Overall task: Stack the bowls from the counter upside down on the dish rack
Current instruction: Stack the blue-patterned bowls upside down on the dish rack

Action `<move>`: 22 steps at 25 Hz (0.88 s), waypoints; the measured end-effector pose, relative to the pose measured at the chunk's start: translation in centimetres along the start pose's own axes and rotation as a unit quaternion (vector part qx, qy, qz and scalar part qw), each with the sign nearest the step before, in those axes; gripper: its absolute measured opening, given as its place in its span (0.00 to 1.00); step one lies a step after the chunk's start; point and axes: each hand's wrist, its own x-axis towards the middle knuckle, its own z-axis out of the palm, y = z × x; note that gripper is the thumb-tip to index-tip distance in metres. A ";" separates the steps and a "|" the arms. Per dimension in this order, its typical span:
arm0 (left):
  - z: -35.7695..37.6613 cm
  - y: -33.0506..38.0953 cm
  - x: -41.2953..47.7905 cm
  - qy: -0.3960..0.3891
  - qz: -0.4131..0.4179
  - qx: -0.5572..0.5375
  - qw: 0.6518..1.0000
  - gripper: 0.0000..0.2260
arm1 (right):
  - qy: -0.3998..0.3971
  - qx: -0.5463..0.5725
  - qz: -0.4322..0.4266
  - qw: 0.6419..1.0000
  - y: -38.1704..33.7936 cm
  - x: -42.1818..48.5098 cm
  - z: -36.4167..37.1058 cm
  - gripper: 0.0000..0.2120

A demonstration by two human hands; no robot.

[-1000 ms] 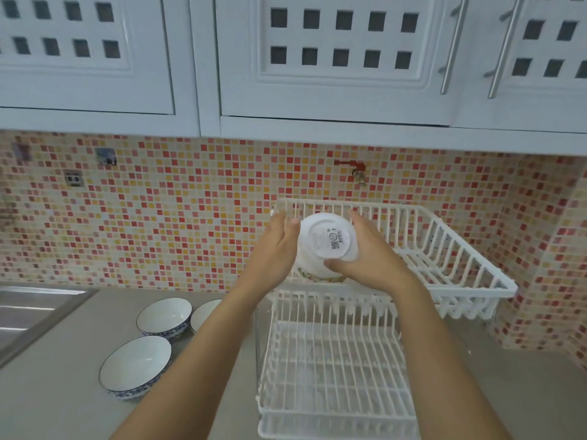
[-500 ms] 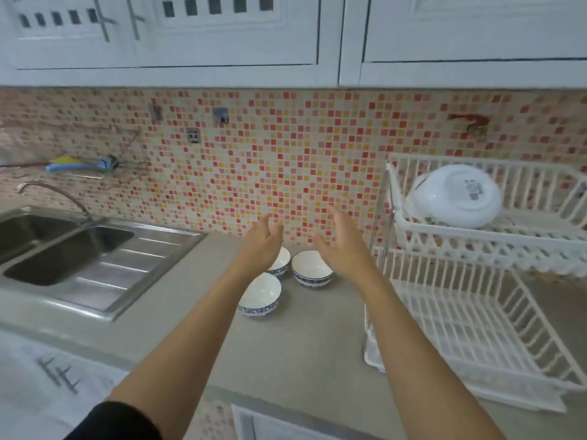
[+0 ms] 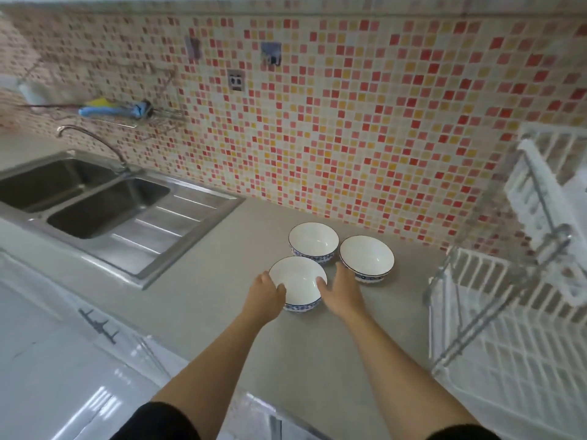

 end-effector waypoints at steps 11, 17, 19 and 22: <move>4.4 -2.0 8.9 -0.017 -0.117 0.049 0.992 0.20 | -0.101 -0.053 0.113 0.987 3.8 8.7 6.1 0.14; 2.4 -0.6 5.9 0.018 -0.074 -0.024 0.997 0.21 | -0.056 -0.029 0.064 0.996 2.3 5.9 3.9 0.12; 0.4 0.8 3.0 0.057 -0.033 -0.103 0.993 0.19 | -0.006 0.002 0.025 1.000 0.7 3.6 1.5 0.14; -2.8 3.7 -2.4 0.131 0.046 -0.198 0.970 0.14 | 0.062 0.084 -0.029 0.994 -2.3 -0.9 -3.1 0.17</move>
